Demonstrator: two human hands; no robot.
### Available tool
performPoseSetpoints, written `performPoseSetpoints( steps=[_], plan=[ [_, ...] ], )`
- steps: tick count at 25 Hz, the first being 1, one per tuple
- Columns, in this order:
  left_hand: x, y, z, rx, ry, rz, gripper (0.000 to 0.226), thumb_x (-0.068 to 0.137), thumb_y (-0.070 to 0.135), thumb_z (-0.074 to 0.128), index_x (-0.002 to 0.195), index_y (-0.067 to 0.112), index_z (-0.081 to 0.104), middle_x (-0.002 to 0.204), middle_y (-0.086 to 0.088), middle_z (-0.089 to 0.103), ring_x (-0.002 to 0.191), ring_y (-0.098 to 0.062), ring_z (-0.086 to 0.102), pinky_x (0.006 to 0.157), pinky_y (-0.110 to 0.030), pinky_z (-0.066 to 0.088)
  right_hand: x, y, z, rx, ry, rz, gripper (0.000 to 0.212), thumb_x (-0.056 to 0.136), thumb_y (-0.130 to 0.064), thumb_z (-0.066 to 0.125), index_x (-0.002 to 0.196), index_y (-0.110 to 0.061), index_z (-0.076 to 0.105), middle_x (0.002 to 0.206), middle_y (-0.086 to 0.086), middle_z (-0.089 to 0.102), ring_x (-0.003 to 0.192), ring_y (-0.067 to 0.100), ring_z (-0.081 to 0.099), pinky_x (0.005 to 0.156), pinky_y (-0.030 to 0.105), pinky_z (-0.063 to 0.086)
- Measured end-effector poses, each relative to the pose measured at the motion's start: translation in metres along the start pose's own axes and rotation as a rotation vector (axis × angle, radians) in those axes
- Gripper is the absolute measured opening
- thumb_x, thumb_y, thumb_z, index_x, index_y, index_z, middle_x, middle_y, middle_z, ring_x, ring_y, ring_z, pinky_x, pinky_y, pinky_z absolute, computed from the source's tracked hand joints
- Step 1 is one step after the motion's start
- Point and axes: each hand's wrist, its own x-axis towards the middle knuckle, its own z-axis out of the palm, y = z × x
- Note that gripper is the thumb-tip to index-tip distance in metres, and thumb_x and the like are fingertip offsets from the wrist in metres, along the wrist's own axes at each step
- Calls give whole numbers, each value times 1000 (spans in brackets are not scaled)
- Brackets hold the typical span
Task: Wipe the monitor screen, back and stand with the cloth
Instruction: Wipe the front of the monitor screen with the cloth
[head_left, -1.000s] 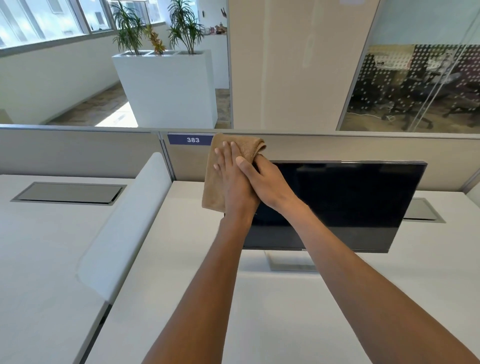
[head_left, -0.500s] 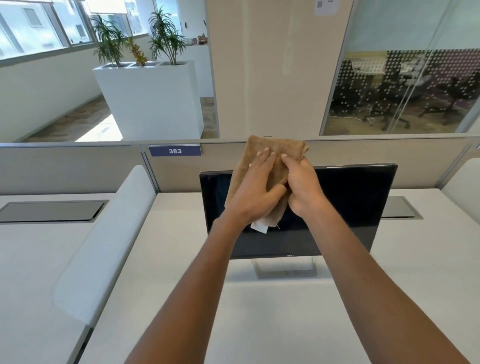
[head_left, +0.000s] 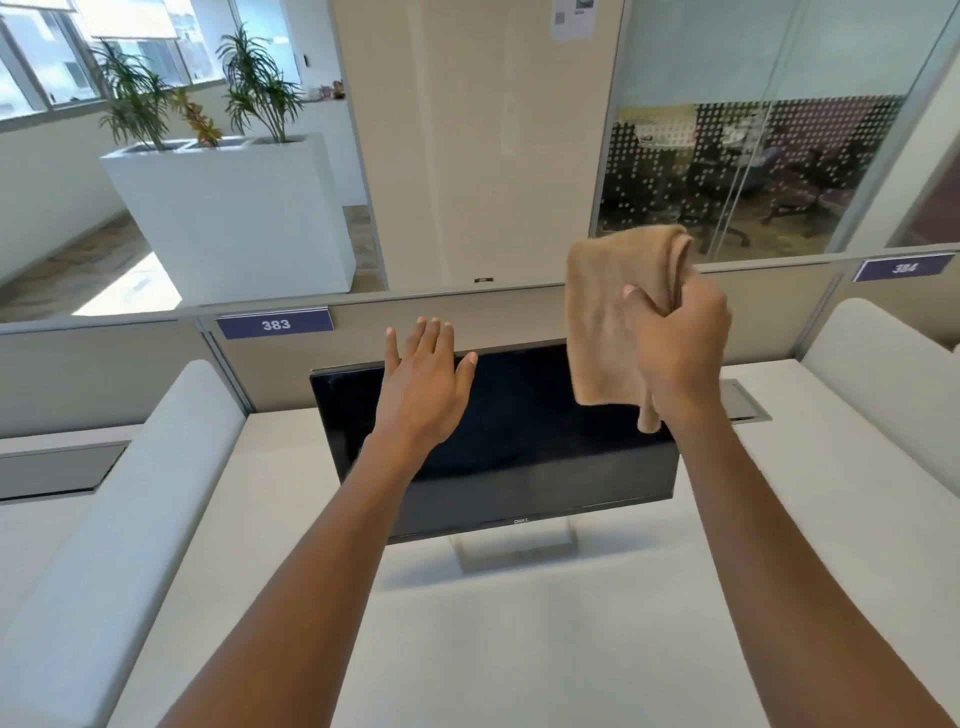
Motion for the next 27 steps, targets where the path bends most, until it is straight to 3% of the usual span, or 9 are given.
performPoseSetpoints(
  steps=[2,3,5,8,13,18,21,23,27],
  plan=[
    [4,9,5,29,2,8,63,112,49,22,160,10,34,169,-8,33,161,-24,15,129,-51,-5,-9,6,6,-198,-18,-381,37,95,-14,72,132,-12,67,109,-6,72,93,13,66,91,31,55],
    [5,12,7,37,0,18,62,112,48,22,159,10,36,168,-7,35,161,-23,17,129,-52,-4,-15,16,13,-288,-115,-487,46,94,-12,73,139,-15,62,121,-2,72,104,17,67,99,34,54],
    [5,19,13,64,5,42,60,112,48,23,157,12,40,165,-6,39,160,-23,21,129,-53,-3,-32,41,28,-559,-318,-570,63,92,-12,76,150,-22,53,147,3,61,129,26,58,115,44,45],
    [4,21,17,85,39,49,57,112,48,26,153,14,46,161,-5,46,157,-22,28,129,-51,-1,-44,66,40,-797,-336,-646,79,87,-21,81,157,-20,45,160,4,47,142,31,46,121,49,37],
    [5,18,18,91,56,60,58,111,49,26,153,14,47,160,-4,47,156,-21,30,131,-51,1,-25,82,31,-655,-316,-529,74,96,-7,68,162,-14,34,169,9,32,157,29,29,130,49,22],
    [13,39,24,118,40,80,61,111,49,22,157,13,42,163,-5,43,158,-22,27,131,-52,-1,5,100,-1,-477,-135,-302,69,94,1,67,158,-11,42,163,12,43,154,33,36,127,52,30],
    [19,68,32,124,31,134,60,111,49,23,160,16,35,165,-3,39,158,-23,25,130,-55,0,21,117,-18,-418,-45,-228,62,99,-12,63,158,-17,43,161,8,45,147,32,45,117,55,44],
    [23,91,40,126,28,178,61,111,50,24,162,18,30,167,-3,35,158,-23,24,130,-57,1,27,125,-29,-306,-32,-142,58,104,-21,57,159,-23,40,160,3,48,141,29,52,112,50,50],
    [31,141,59,126,35,243,65,110,51,23,166,19,20,173,-5,21,162,-23,12,130,-56,-1,29,140,-45,-133,-51,28,55,107,-12,54,159,-23,41,153,1,56,135,24,57,114,36,46]
  ],
)
